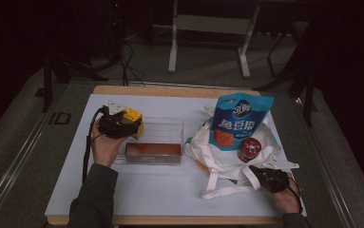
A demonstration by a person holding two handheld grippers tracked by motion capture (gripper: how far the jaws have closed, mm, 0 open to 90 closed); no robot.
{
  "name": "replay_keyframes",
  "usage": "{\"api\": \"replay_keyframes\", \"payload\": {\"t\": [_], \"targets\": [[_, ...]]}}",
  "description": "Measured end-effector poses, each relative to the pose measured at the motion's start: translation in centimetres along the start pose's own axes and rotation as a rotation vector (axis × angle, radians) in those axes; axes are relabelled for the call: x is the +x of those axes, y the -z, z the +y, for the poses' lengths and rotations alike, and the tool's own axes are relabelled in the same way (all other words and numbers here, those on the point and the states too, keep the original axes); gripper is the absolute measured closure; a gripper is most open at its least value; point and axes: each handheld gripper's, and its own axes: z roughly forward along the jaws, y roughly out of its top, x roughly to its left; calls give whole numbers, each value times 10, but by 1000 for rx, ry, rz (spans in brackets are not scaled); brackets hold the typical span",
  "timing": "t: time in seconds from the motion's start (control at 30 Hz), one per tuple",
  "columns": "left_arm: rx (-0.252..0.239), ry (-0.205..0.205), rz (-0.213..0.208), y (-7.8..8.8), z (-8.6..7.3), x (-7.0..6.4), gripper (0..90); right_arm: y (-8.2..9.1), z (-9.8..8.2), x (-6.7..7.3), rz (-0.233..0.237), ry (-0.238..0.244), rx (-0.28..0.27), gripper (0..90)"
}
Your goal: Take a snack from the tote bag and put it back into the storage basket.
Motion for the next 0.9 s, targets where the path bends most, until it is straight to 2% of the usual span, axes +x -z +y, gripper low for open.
{"api": "replay_keyframes", "payload": {"t": [0.27,0.4,0.63,0.9], "targets": [[28,32,31,-3,-13,10,283,0,0,0,-1,-1,-1,873],[39,27,56,-4,-18,11,283,0,0,0,-1,-3,-2,873],[62,33,70,-7,-27,13,282,0,0,0,-2,-5,-4,872],[78,37,67,-10,-36,13,282,0,0,0,-2,-6,-4,872]]}}
